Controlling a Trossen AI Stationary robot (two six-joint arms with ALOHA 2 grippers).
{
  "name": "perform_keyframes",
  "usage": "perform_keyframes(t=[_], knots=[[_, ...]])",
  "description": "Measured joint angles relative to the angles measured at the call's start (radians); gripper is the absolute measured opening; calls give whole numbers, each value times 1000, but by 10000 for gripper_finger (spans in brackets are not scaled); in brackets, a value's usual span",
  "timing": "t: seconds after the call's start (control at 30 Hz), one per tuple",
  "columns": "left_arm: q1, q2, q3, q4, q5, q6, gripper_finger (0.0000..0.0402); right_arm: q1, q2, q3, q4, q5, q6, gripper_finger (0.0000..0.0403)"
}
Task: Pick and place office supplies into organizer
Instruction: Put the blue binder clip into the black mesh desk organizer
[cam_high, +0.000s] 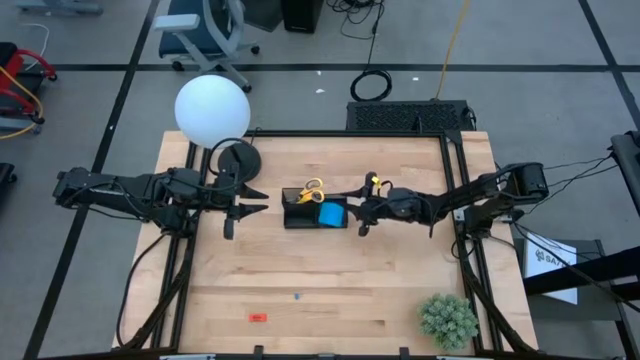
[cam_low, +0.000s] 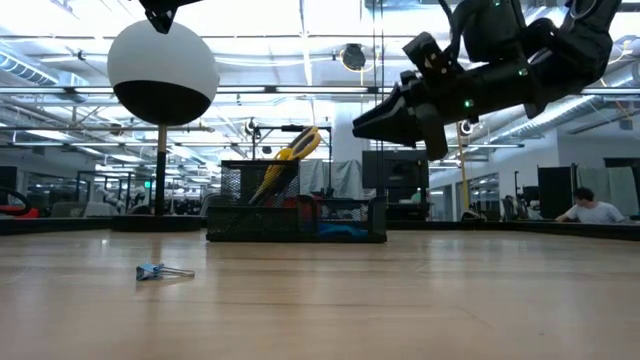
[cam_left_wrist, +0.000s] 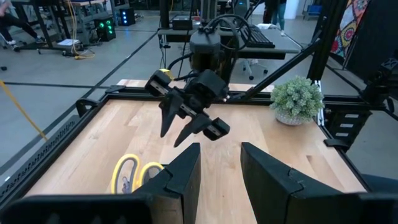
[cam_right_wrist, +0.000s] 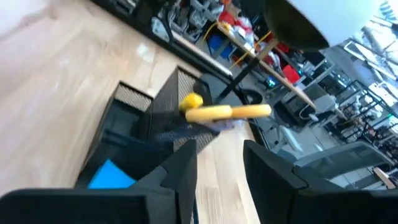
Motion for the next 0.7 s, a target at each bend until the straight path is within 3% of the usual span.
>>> perform_keyframes(t=[0.7], knots=[[0,0,0,0,0,-6,120,98,0,0,212,2,-59,116]])
